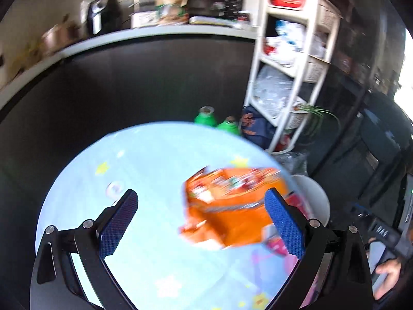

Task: Collect trash
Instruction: 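Move both tools back to the orange snack bag on the table, then grasp the orange snack bag with both tools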

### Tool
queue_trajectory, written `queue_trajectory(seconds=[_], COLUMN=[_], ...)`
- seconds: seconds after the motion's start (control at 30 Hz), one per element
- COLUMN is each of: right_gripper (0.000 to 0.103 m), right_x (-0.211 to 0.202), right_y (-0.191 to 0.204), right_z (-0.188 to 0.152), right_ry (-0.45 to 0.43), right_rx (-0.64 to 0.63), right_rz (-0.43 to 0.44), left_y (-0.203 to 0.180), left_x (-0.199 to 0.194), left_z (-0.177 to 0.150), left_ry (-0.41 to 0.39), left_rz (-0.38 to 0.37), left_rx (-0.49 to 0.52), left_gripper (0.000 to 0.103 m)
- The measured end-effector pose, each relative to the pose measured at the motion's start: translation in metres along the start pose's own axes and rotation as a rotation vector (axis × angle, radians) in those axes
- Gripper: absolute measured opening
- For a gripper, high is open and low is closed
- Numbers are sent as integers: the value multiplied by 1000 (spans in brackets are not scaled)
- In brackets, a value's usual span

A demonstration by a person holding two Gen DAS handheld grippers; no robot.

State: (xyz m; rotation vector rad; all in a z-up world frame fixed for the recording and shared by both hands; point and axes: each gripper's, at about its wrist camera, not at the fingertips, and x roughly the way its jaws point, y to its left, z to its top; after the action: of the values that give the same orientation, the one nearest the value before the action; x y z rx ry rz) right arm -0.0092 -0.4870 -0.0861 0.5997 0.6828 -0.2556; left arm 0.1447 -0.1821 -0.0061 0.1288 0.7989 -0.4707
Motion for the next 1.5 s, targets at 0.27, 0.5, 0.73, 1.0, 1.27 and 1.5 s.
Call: queue_trajectory(seconds=[0.27, 0.5, 0.73, 1.0, 1.27, 1.5], right_gripper=[100, 83, 62, 23, 13, 9], right_x=[6, 26, 51, 83, 94, 89], right_y=[59, 109, 139, 138, 133, 131], right_z=[-2, -1, -5, -13, -19, -19], right_ry=[36, 89, 146, 223, 247, 240], right_rx=[-97, -178, -231, -220, -236, -239], right_rz=[47, 80, 96, 105, 122, 133], left_y=[83, 100, 95, 83, 69, 58], left_x=[18, 43, 80, 113, 129, 128], left_z=[-38, -42, -20, -13, -8, -7], left_ry=[131, 178, 230, 292, 317, 322], left_rz=[-121, -210, -293, -334, -359, -377], left_rx=[-242, -320, -325, -347, -325, -303], left_gripper=[73, 68, 56, 46, 32, 11])
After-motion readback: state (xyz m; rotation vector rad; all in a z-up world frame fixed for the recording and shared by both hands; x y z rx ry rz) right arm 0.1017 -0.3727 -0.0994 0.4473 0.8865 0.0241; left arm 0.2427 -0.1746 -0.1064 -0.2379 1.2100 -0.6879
